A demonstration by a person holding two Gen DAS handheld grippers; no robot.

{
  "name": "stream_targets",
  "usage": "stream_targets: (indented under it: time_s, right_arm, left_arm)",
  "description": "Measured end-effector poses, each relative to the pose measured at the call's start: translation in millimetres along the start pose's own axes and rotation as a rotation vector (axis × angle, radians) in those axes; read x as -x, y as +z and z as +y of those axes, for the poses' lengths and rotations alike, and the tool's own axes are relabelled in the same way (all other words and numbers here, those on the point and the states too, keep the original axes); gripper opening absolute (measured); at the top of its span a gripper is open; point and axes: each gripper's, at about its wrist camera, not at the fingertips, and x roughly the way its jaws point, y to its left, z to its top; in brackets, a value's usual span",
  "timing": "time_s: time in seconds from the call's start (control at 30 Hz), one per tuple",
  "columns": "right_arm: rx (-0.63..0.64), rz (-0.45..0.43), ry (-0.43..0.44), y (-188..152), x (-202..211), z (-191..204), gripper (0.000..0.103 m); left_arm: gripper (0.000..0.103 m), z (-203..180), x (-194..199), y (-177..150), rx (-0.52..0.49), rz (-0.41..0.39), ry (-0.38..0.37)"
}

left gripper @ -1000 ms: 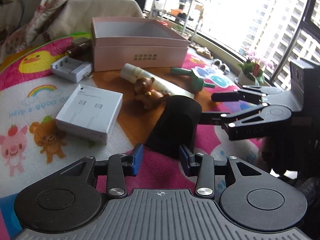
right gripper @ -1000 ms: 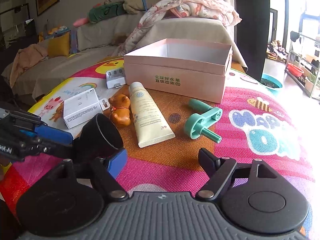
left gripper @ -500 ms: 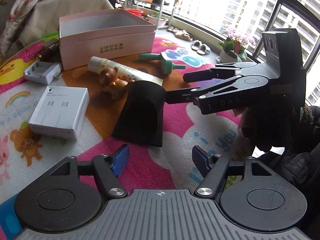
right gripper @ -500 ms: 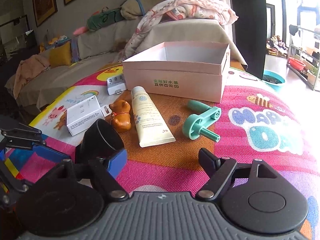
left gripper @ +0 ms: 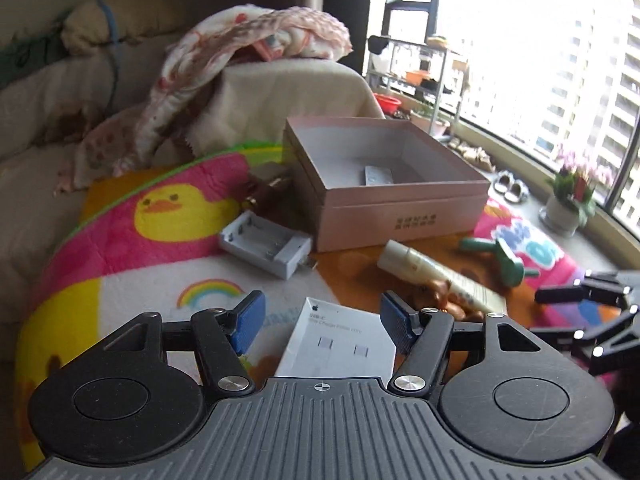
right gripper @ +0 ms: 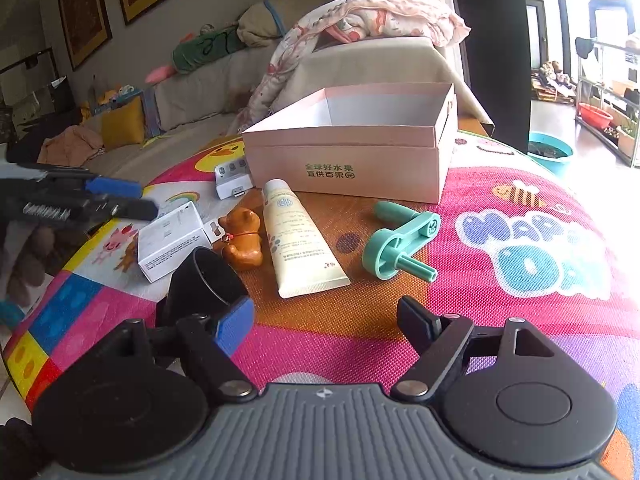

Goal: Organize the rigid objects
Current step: 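Close the left gripper on the white Apple USB-C cable box, then lift the cable box with the left gripper while the right gripper grasps the black cup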

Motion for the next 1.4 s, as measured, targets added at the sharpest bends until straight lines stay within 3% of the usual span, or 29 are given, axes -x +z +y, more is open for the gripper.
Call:
stream_targets:
  time_s: [0.07,0.27,0.4,0.67,0.87,1.17,1.4]
  right_arm:
    - [-0.002,0.000,0.001,0,0,0,0.079]
    - [-0.001,0.003,0.003,1,0,-1,0.080]
    - [0.001,0.004,0.003,0,-1,-1,0.081]
    - [0.007,0.008,0.003,0,-2,1,0.082]
    - [0.007,0.008,0.003,0,-2,1,0.082]
    - [0.009,0.011,0.007,0,-1,1,0.083]
    - [-0.003,0.032,0.041,3,-4,-2,0.091]
  left_arm:
    - [0.068,13,-11,0,0.078,0.038,-0.048]
    - [0.069,-10,-11,-16,0.006,0.077,-0.090]
    - [0.071,-33,-12,-24,-0.099,0.078,-0.046]
    - [0.074,-51,-16,-28,-0.148,0.054,-0.014]
    - [0.074,-63,-30,-37,-0.218,0.109,0.026]
    - [0.075,-57,-34,-38,-0.134,0.096,0.020]
    - [0.075,-55,-33,-42,-0.106,0.067,0.018]
